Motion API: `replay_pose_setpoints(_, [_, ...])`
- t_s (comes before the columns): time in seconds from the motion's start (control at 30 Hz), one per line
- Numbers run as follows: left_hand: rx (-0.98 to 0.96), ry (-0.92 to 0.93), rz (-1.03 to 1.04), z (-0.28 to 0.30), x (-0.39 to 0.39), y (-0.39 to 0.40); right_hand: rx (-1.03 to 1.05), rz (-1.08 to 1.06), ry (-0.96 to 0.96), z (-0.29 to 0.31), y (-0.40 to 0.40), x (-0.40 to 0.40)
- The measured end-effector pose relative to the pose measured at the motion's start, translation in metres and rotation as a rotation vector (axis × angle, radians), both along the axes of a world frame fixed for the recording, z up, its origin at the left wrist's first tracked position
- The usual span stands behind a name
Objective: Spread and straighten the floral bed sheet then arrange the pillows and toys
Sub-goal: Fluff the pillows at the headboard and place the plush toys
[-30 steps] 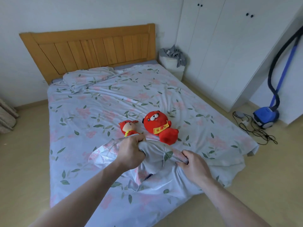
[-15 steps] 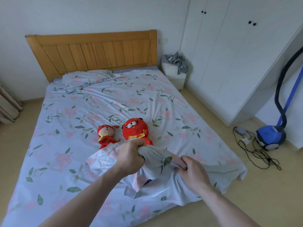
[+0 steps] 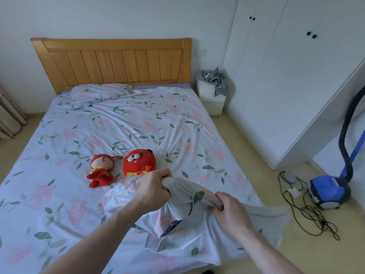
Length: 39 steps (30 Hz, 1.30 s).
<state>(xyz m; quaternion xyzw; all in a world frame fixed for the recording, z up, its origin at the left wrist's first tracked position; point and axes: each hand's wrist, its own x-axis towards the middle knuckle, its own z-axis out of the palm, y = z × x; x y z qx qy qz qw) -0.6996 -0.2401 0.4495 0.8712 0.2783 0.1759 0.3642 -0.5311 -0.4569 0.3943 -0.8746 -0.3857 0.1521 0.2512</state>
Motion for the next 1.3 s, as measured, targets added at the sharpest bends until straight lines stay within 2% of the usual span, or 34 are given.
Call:
replay_pose_setpoints(0.2, [-0.019,-0.014,-0.009,-0.012,0.149,-0.025,-0.049,-0.037,-0.011,-0.005,-0.029,0.145])
replay_pose_setpoints(0.43, [0.031,-0.025,-0.022,-0.007,0.267,-0.045,-0.074,-0.043,-0.053,0.007,-0.041,0.274])
replay_pose_setpoints(0.7, [0.074,-0.021,0.135,-0.011,0.344,-0.064,-0.060,0.178,-0.037,0.010,-0.027,0.389])
replay_pose_setpoints(0.93, [0.128,-0.043,0.336,0.002,0.444,-0.129,-0.037,0.343,-0.041,0.001,-0.053,0.511])
replay_pose_setpoints(1.0, [0.165,-0.034,0.393,0.015,0.499,-0.167,-0.029,0.413,-0.016,0.010,-0.078,0.570])
replay_pose_setpoints(1.3, [0.294,-0.014,0.481,0.042,0.624,-0.217,0.001,0.533,0.024,0.030,-0.098,0.715])
